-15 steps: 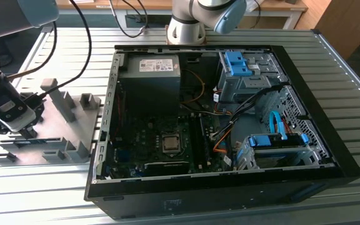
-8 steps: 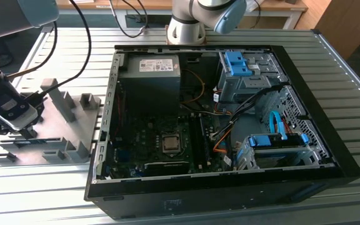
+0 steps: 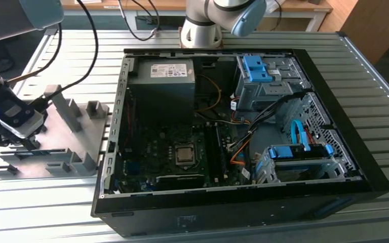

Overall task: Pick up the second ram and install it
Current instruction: 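Pick up the second ram and move it above second insertion slot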

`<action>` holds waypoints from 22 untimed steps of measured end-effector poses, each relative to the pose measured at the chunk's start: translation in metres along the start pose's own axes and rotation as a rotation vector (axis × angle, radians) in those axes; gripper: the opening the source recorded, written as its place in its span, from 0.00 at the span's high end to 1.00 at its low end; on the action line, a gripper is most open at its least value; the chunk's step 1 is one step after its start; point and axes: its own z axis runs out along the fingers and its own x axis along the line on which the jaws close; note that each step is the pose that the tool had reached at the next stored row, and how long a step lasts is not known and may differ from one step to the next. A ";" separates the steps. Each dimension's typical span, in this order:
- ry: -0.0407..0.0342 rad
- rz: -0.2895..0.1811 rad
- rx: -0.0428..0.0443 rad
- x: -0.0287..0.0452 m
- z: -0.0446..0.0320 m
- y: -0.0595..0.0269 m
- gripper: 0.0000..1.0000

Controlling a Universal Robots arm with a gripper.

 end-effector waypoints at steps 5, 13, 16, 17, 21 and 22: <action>0.0011 -0.042 0.0012 0.0000 0.0000 0.0000 0.90; 0.0028 -0.103 0.0029 0.0000 0.0000 0.0000 0.90; 0.0033 -0.125 0.0035 0.0000 0.0000 0.0000 0.90; 0.0036 -0.133 0.0037 0.0000 0.0000 0.0000 0.90; 0.0045 -0.166 0.0046 0.0000 0.0000 0.0000 0.90; 0.0047 -0.174 0.0049 0.0000 0.0000 0.0000 0.90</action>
